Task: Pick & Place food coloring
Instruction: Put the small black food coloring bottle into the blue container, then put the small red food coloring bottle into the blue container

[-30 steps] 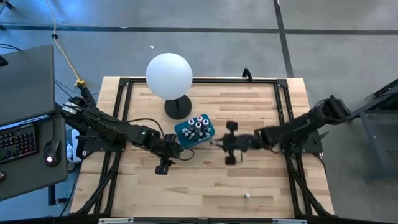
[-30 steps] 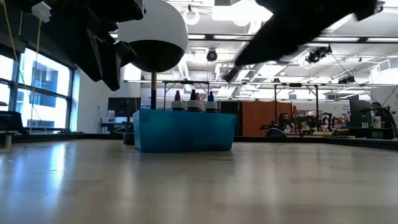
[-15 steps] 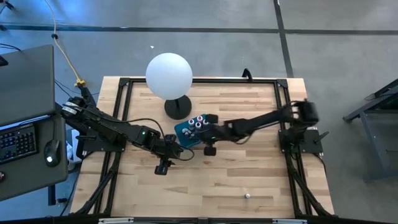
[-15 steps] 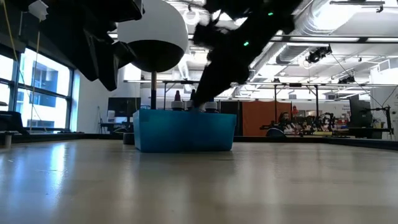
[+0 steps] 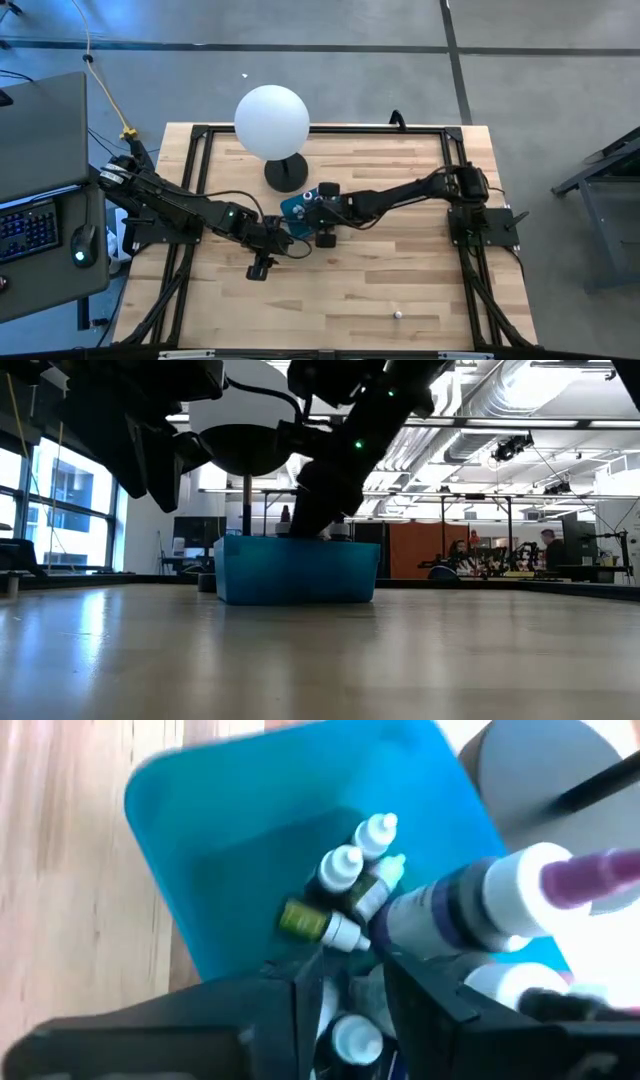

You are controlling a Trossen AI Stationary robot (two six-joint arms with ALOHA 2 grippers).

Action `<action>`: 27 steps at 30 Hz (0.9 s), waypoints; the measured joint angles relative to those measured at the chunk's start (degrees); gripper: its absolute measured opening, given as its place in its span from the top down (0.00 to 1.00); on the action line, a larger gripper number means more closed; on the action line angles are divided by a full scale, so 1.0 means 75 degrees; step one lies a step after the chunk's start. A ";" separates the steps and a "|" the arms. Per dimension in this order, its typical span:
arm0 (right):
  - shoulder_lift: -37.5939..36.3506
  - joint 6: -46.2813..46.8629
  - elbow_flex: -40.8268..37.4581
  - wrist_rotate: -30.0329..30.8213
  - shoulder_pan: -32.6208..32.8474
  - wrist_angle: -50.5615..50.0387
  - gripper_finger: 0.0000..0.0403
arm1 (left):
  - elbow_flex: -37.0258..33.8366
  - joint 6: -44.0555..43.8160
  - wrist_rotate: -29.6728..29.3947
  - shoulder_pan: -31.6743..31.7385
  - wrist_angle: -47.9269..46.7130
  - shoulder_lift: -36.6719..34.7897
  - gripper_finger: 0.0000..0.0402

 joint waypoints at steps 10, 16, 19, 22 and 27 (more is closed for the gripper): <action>-0.0208 0.0154 0.1118 -0.0532 0.0419 -0.1769 0.71 | 0.0000 -0.0032 -0.0003 -0.0001 0.0027 0.0000 0.58; -0.0313 0.1914 0.2650 -0.1507 0.1238 -0.5332 0.72 | 0.0000 -0.0043 -0.0003 -0.0001 0.0090 0.0000 0.58; -0.0335 0.2829 0.2759 -0.2173 0.1850 -0.6284 0.72 | 0.0000 -0.0230 -0.0004 -0.0001 0.0083 0.0000 0.58; -0.0320 0.4152 0.2566 -0.2831 0.2533 -0.6687 0.72 | 0.0000 -0.0452 -0.0003 -0.0001 0.0085 0.0064 0.58; -0.0308 0.6430 0.2118 -0.2909 0.3647 -0.6495 0.71 | 0.0000 -0.0661 -0.0037 -0.0048 0.0105 0.0070 0.58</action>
